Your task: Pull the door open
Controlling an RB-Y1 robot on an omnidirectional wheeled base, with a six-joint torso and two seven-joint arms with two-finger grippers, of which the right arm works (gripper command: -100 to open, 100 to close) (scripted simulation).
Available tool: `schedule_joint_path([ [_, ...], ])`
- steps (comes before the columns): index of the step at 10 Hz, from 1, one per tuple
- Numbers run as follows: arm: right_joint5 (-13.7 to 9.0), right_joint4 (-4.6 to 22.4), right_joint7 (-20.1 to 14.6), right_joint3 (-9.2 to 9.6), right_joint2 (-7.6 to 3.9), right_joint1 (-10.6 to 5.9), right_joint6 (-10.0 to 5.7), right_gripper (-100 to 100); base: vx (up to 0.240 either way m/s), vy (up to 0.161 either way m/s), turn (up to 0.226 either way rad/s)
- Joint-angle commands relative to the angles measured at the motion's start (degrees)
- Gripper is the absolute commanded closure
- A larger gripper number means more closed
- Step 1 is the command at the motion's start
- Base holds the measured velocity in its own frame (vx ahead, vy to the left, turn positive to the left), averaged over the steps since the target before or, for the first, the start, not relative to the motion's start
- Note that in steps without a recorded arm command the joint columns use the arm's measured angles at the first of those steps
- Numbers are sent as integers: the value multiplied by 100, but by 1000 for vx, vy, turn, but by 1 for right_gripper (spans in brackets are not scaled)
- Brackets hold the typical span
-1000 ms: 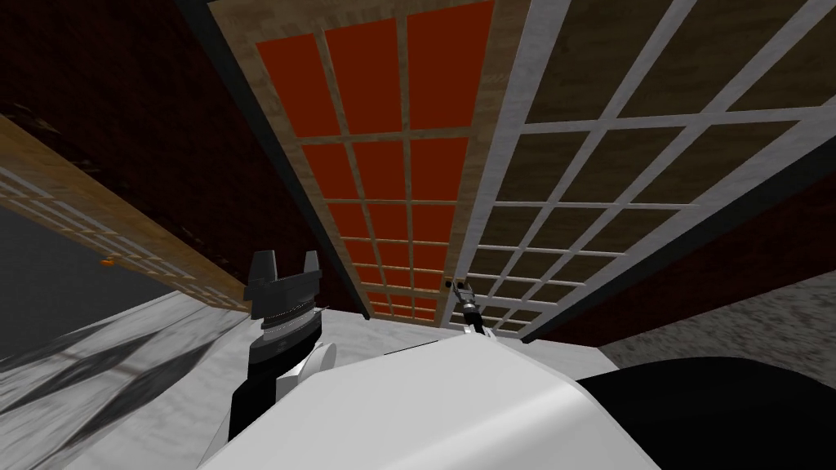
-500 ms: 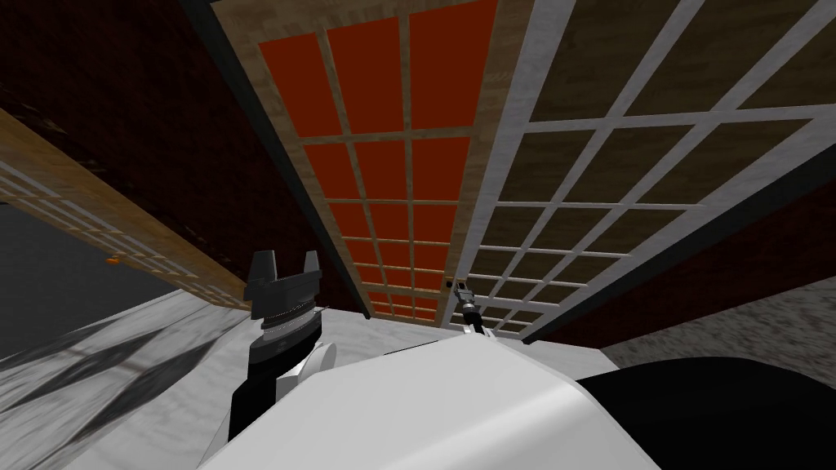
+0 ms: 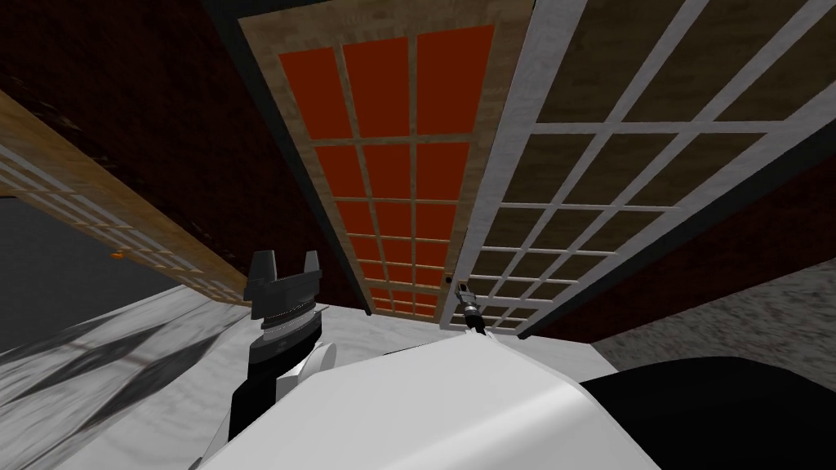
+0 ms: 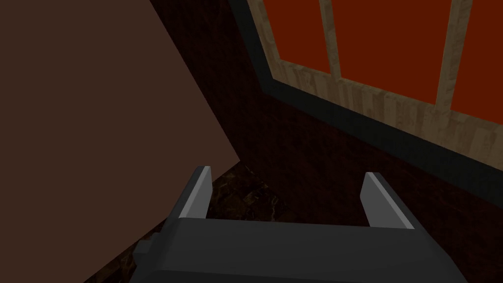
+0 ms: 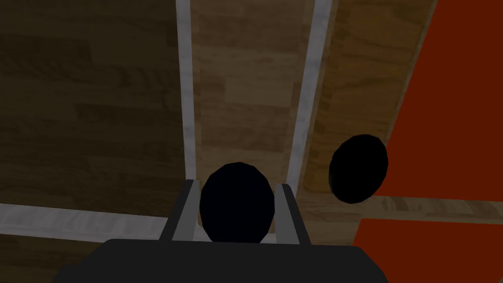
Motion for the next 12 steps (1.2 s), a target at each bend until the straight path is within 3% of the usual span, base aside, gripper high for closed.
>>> schedule_joint_path([
  [1, -49, 159, 13, -78, -69, 43, 11, 100, -102, 28, -27],
  [2, -97, 186, -61, -104, -109, 165, 19, 100, -149, 27, -77],
  [4, -97, 186, -61, -104, -109, 165, 19, 100, -111, 23, -17],
  [5, -187, 212, -216, -118, -164, 327, 26, 100, -128, 26, -32],
  [7, -187, 212, -216, -118, -164, 327, 26, 100, -117, 14, -42],
  [12, -351, 240, -516, -117, -250, 569, 32, 100, -85, 9, -14],
])
